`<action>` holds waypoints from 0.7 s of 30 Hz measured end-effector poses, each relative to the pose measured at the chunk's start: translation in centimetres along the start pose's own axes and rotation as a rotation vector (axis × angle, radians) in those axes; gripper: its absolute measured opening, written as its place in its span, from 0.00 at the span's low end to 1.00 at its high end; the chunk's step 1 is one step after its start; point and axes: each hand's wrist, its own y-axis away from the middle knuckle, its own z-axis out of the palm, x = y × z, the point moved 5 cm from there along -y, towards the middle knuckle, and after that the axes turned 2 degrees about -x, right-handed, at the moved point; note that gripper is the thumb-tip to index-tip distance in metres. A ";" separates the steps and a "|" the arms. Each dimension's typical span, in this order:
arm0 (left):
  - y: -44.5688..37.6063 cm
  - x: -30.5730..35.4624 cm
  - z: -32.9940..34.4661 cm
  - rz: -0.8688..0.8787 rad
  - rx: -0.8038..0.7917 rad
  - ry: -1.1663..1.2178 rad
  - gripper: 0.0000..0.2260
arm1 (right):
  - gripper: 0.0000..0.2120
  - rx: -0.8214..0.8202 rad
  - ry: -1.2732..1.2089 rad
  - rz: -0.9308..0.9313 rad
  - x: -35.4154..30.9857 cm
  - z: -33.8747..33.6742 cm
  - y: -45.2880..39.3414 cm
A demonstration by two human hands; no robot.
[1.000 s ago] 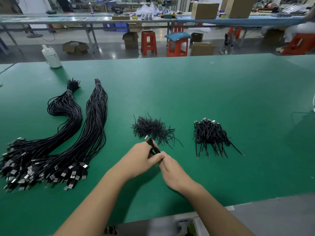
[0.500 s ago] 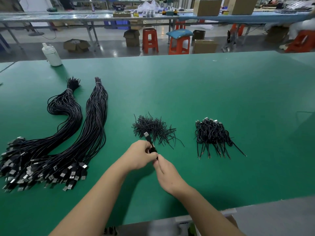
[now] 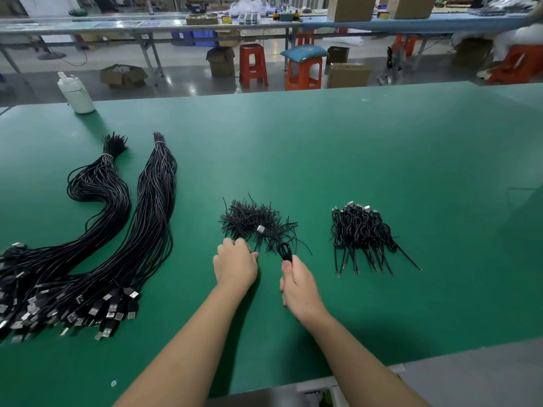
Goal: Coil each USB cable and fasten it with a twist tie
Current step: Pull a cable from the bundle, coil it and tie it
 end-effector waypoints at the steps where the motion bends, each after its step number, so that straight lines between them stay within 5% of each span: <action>1: 0.0 0.2 0.1 -0.026 -0.014 -0.019 0.12 | 0.16 -0.022 0.023 -0.003 0.0 0.0 -0.1; 10: 1.4 -2.5 -1.1 -0.024 -0.124 -0.060 0.02 | 0.17 -0.277 -0.098 0.072 -0.4 0.3 -0.6; 17: 3.6 -2.9 -1.0 -0.003 -0.105 0.538 0.05 | 0.15 -0.412 -0.011 0.046 -0.5 0.5 -0.5; 21: 4.6 -1.5 -0.4 0.097 -0.109 0.576 0.11 | 0.13 -0.395 -0.015 0.026 -0.5 0.7 -0.6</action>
